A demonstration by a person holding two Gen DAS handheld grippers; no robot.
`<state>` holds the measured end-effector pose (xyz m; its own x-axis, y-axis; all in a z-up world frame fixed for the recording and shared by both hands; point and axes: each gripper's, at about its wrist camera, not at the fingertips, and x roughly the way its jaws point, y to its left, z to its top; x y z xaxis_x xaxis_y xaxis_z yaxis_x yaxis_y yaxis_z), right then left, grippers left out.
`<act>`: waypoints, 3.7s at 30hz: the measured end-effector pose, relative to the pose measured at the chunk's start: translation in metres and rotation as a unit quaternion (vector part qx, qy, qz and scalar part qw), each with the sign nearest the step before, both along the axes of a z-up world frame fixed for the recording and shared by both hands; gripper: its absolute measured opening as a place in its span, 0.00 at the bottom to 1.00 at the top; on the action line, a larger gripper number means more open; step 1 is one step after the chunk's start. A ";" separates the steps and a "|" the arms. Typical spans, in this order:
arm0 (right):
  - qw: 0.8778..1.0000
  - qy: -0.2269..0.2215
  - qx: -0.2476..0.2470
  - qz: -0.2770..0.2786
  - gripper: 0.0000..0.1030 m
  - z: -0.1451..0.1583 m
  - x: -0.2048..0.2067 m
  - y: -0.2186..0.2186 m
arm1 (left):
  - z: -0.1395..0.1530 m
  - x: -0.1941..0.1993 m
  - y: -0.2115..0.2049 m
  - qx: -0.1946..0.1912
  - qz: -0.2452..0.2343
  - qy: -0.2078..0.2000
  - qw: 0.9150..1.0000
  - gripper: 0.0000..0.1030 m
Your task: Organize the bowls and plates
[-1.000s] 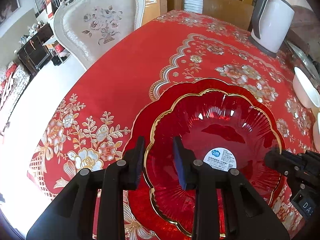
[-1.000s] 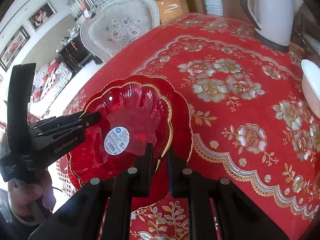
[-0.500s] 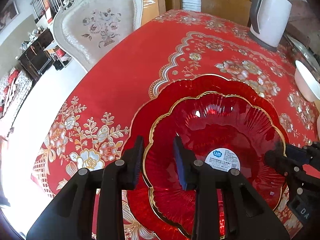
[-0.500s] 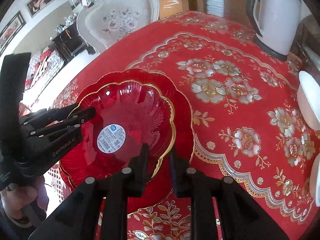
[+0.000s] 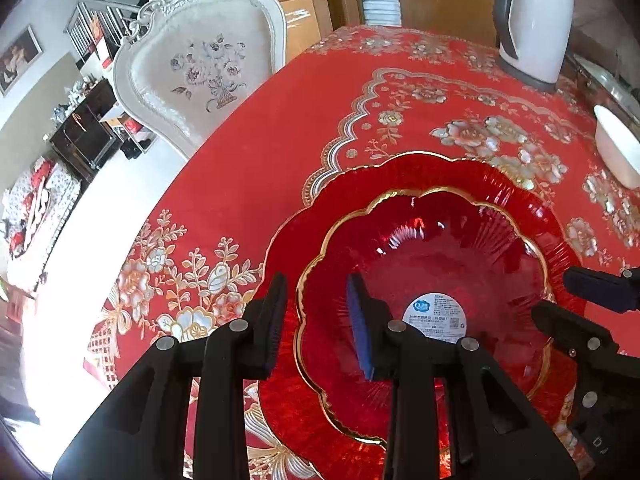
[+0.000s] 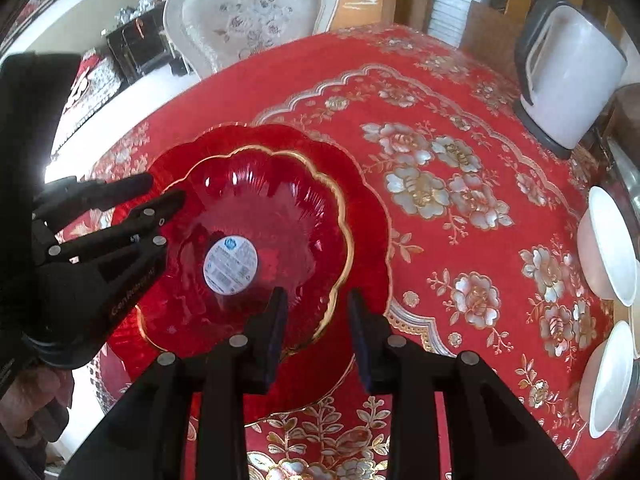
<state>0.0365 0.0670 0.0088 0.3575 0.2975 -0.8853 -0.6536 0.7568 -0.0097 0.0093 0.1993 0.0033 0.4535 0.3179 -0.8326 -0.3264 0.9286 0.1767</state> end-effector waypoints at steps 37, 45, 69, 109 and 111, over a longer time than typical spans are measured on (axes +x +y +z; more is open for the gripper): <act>0.939 -0.094 0.187 -0.273 0.44 0.041 -0.032 -0.277 | 0.045 0.039 -0.236 -0.090 -0.168 -0.109 0.976 0.33; 0.929 -0.102 0.190 -0.299 0.44 0.043 -0.021 -0.299 | 0.041 0.062 -0.257 -0.105 -0.181 -0.103 0.973 0.33; 0.937 -0.101 0.180 -0.281 0.44 0.048 0.012 -0.287 | 0.030 0.097 -0.260 -0.066 -0.170 -0.095 0.979 0.33; 0.937 -0.071 0.188 -0.286 0.44 0.047 0.080 -0.288 | 0.029 0.161 -0.251 -0.062 -0.146 -0.087 0.984 0.33; 0.936 -0.068 0.189 -0.289 0.44 0.046 0.083 -0.290 | 0.027 0.164 -0.250 -0.064 -0.145 -0.084 0.984 0.33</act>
